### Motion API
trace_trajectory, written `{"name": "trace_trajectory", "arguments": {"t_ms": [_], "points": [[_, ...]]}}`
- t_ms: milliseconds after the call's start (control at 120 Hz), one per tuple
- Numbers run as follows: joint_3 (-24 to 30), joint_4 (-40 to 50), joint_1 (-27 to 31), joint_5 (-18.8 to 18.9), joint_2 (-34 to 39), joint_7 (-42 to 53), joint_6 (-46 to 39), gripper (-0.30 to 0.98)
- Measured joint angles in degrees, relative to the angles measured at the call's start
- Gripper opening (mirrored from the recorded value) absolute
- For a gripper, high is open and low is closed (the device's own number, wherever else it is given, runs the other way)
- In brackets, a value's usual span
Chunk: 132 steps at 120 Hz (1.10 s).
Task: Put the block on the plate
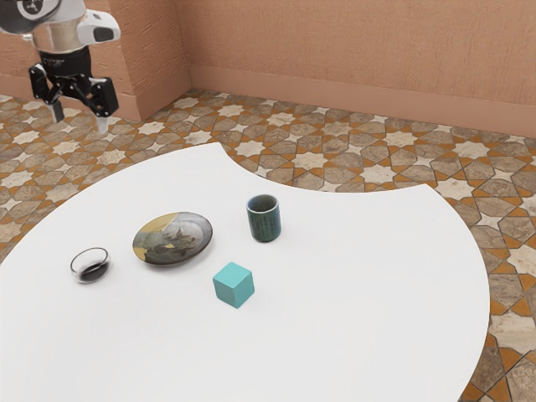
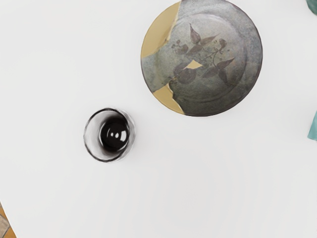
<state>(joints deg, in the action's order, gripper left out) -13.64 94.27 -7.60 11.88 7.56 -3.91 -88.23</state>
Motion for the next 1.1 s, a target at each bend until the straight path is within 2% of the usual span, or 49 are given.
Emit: {"name": "trace_trajectory", "arguments": {"t_ms": [133,300,467,625,808,1100], "points": [[0.3,1.6,0.1,-0.1,0.4,-0.8,-1.6,0.69],[1.4,12.5,-0.5,-0.3,-0.7,-1.5,-5.8,0.69],[3.9,19.0,-0.8,-7.1,-3.4,-2.7,-12.2,0.69],[8.4,23.1,-0.9,-9.5,-6.1,-3.8,-18.0,0.69],[11.3,24.3,-3.2,-9.5,-11.6,-3.5,-26.1,0.69],[12.5,24.0,-0.4,-12.4,-19.2,-1.0,-35.1,0.69]]}}
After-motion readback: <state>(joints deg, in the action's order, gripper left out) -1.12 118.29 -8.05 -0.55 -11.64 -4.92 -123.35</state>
